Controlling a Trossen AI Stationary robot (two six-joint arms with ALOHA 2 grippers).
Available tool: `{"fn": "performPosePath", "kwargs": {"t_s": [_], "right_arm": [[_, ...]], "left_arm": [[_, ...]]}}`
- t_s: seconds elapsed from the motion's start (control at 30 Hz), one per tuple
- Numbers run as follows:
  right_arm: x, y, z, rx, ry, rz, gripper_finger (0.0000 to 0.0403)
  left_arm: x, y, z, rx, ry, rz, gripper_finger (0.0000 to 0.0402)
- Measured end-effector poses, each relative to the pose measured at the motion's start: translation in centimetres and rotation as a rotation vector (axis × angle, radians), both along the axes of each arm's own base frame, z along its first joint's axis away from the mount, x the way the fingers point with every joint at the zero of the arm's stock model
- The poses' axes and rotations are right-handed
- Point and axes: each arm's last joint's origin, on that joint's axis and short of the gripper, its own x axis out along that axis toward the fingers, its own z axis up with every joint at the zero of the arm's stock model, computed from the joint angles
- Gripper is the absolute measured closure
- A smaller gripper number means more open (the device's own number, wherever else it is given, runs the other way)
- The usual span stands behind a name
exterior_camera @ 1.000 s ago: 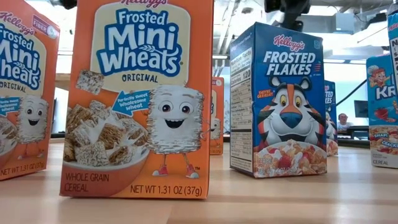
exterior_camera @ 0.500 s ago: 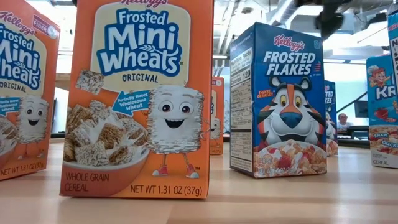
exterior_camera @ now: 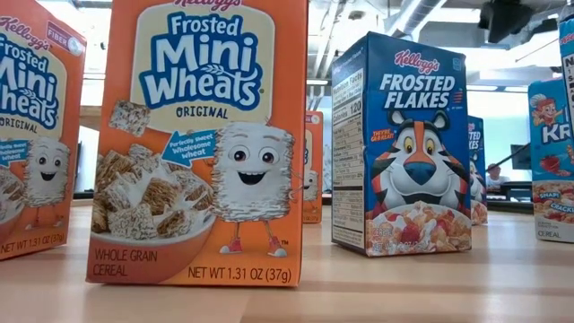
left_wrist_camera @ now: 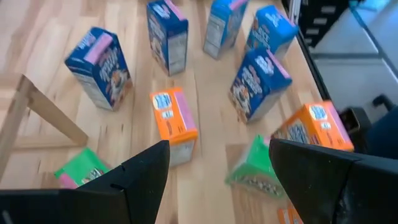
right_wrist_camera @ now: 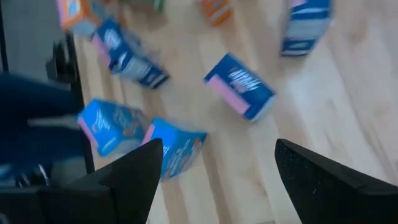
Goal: Stack cereal on shelf
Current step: Put the top light blue cereal box on the shelf aligned with the other light blue cereal box
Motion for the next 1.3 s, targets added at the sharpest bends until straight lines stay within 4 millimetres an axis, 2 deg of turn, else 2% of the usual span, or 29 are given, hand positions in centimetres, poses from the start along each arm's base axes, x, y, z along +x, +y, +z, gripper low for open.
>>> {"fn": "performPosePath", "kwargs": {"t_s": [0.13,0.23,0.47,0.6,0.87,1.07,1.2,1.3], "right_arm": [[0.7,1.6,-2.0,-0.025,0.093,0.047,0.0070],[0.2,2.8,-2.9,-0.017,0.114,-0.060,0.0070],[-2.4,6.6,-4.3,0.089,0.110,-0.329,0.0070],[-1.6,9.4,-5.6,0.087,0.103,-0.361,0.0070],[0.1,13.1,-8.4,0.009,0.204,-0.376,0.0070],[0.7,14.6,-8.3,0.010,0.193,-0.364,0.0070],[-1.0,16.3,-9.0,-0.035,0.082,-0.443,0.0070],[-2.7,18.0,-10.2,-0.071,0.021,-0.525,0.0070]], "left_arm": [[0.3,0.3,0.5,-0.045,-0.055,0.043,0.0137],[0.5,0.4,0.8,-0.074,-0.090,0.063,0.0137],[0.6,0.4,1.0,-0.036,-0.114,0.038,0.0137],[0.6,0.3,1.0,-0.022,-0.115,0.022,0.0137],[0.6,0.2,1.0,-0.026,-0.114,0.017,0.0137],[0.6,0.2,1.0,-0.021,-0.114,0.020,0.0137],[0.6,0.2,1.0,-0.020,-0.114,0.020,0.0137],[0.6,0.2,1.0,-0.019,-0.115,0.022,0.0137]]}}
